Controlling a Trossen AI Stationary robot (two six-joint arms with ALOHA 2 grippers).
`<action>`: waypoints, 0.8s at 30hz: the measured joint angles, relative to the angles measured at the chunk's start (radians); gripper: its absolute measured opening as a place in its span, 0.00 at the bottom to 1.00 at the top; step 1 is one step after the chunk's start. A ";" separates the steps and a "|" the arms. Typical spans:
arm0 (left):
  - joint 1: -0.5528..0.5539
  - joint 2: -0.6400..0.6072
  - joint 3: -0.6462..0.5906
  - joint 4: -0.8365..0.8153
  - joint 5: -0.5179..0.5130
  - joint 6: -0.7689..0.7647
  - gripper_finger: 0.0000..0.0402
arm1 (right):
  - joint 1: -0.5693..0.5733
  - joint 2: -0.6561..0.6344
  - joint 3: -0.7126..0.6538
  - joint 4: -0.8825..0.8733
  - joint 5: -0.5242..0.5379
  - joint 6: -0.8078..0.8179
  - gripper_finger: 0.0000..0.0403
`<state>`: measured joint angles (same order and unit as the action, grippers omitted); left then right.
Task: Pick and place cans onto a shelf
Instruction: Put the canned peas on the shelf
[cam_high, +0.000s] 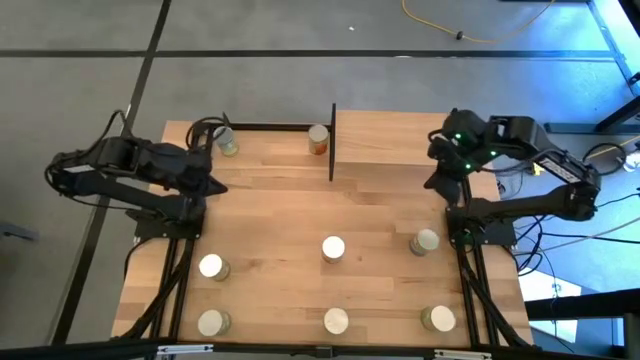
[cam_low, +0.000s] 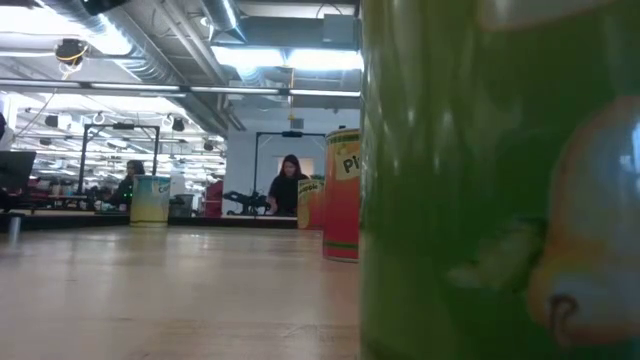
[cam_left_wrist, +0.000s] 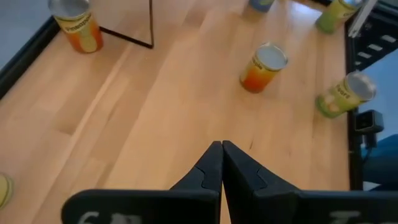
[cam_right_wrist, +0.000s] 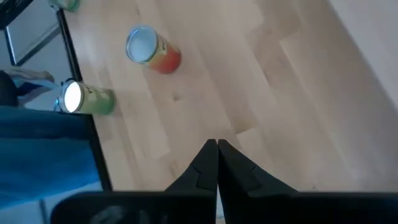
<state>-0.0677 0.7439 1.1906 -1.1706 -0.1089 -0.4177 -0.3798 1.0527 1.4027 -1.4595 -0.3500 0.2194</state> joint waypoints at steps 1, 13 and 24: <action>0.000 -0.006 0.002 0.001 0.000 -0.001 0.00 | 0.000 0.010 0.000 -0.011 0.000 0.013 0.02; 0.000 -0.019 0.002 0.001 0.063 0.001 0.00 | 0.029 0.060 -0.001 -0.069 -0.040 -0.133 0.23; 0.000 -0.019 0.002 -0.003 0.075 0.008 0.00 | 0.204 0.081 -0.001 -0.104 0.066 -0.302 0.25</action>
<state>-0.0677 0.7254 1.1927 -1.1736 -0.0341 -0.4095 -0.1761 1.1337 1.4014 -1.5635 -0.2837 -0.0822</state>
